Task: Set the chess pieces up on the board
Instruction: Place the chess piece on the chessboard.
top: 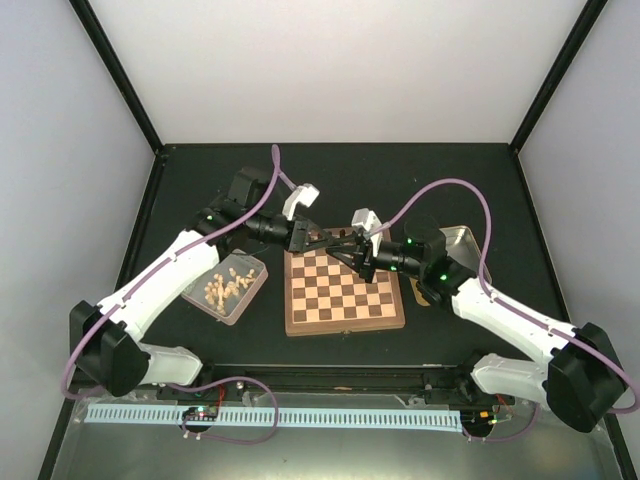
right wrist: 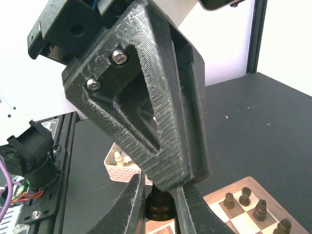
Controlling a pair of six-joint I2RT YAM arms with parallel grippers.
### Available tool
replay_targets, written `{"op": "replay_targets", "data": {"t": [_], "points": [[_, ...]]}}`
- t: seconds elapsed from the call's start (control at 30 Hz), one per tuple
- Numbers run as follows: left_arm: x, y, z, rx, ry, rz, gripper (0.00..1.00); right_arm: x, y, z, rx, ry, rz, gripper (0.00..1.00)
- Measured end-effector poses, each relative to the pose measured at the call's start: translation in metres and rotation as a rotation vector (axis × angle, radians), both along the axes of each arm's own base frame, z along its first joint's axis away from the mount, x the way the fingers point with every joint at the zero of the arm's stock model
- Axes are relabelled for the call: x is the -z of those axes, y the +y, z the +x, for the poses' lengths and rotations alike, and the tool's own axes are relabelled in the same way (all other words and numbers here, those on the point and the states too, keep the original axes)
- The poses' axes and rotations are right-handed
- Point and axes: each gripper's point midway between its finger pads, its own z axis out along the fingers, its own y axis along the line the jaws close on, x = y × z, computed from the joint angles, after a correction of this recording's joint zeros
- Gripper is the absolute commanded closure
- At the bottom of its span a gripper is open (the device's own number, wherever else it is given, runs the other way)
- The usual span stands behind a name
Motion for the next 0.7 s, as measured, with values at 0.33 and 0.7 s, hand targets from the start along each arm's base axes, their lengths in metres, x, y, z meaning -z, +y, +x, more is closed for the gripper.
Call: {"op": "replay_targets", "data": {"t": [0.33, 0.7], "points": [[0.0038, 0.0032, 0.0016, -0.004, 0.011, 0.013, 0.9, 0.0063, -0.0004, 0.0, 0.002, 0.016, -0.018, 0.83], [0.0087, 0.003, -0.0002, -0.029, 0.085, 0.026, 0.69, 0.0065, 0.0002, 0.003, 0.015, 0.011, -0.016, 0.9]]}}
